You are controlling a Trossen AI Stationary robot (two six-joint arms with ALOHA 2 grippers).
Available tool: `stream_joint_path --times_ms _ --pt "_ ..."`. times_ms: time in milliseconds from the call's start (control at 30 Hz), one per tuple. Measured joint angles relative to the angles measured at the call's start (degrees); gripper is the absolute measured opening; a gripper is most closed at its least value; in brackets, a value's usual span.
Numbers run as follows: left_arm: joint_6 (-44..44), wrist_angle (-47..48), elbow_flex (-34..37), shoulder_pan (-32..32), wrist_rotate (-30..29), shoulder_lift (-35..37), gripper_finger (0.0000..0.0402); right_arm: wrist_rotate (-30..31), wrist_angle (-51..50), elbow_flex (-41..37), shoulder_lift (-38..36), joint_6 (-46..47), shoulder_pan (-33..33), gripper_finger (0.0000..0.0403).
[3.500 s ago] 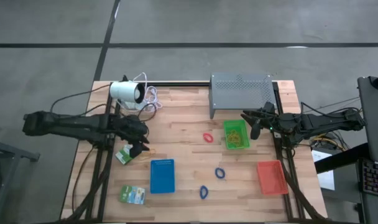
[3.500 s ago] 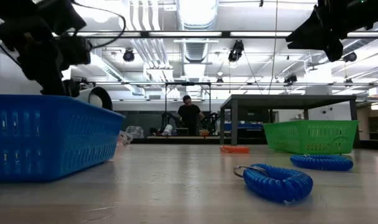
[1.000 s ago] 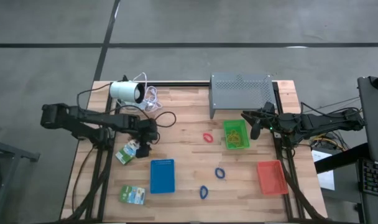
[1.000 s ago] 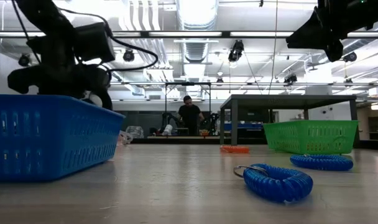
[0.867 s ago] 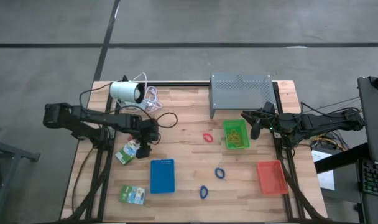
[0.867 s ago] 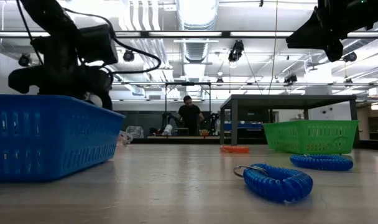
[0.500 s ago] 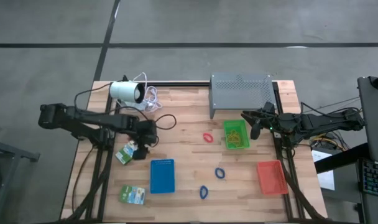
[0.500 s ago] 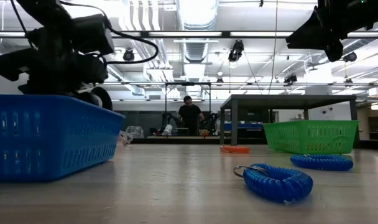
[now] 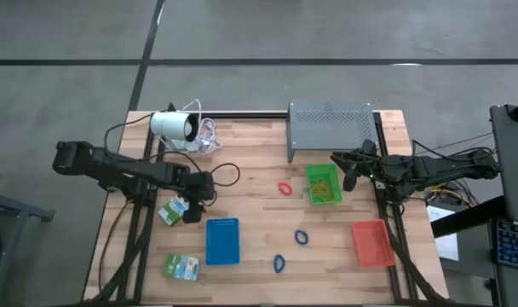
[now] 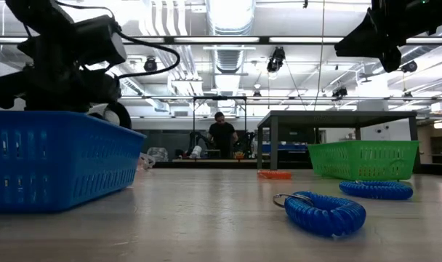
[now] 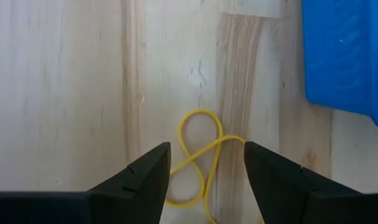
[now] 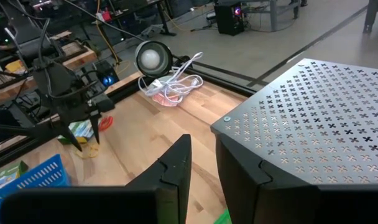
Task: Pick & Place Office Desk Supplies
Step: Put the yellow rubber band into the green bin
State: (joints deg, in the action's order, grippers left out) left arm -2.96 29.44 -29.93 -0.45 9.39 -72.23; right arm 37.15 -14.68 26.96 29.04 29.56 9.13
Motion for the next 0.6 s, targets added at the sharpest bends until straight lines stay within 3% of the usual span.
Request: stream_joint_path --times_ms 400,600 --pt "-0.48 -5.81 4.46 -0.04 -0.05 0.07 0.0205 0.0 0.0 0.0 -0.02 0.0 0.0 0.0085" --pt "-0.51 -6.5 4.79 -0.04 -1.63 0.07 0.014 0.0 0.0 0.0 -0.02 0.0 0.0 0.0084"
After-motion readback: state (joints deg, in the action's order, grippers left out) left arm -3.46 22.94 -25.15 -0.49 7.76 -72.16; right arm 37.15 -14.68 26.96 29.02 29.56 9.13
